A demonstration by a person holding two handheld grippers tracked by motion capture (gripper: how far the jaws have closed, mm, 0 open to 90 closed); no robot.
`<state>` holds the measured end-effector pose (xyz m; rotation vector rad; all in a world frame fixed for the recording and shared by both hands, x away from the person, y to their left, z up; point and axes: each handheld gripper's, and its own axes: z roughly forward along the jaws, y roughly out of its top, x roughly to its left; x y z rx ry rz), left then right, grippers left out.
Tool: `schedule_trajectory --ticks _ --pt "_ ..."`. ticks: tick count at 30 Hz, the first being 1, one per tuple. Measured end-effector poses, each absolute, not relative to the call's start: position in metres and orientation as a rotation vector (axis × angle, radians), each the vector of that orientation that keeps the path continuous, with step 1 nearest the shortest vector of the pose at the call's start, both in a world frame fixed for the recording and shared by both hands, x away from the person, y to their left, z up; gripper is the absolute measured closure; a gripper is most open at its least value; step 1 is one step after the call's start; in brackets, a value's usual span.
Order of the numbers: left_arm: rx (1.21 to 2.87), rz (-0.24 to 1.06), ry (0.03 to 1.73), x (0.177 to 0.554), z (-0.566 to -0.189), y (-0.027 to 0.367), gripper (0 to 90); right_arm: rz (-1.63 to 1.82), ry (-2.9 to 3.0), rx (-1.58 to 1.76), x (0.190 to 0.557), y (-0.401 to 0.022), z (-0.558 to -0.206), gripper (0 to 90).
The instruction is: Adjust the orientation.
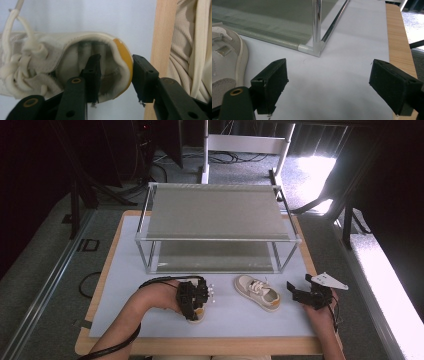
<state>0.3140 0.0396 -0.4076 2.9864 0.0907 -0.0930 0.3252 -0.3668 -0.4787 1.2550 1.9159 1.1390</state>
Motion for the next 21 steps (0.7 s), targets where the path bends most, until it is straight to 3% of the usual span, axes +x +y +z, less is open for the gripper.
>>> schedule_trajectory --ticks 4,6,21 --pt "2.962 -0.108 0.160 0.315 -0.406 0.045 57.1 1.141 1.917 1.254 0.325 -0.367 -0.479 14.4" --pt "2.935 -0.079 0.190 0.314 -0.403 0.047 49.9 1.146 1.917 1.251 0.325 -0.367 -0.479 14.3" --pt "2.890 -0.074 0.228 0.313 -0.395 0.047 44.9 1.186 1.982 1.258 0.327 -0.369 -0.478 15.6"
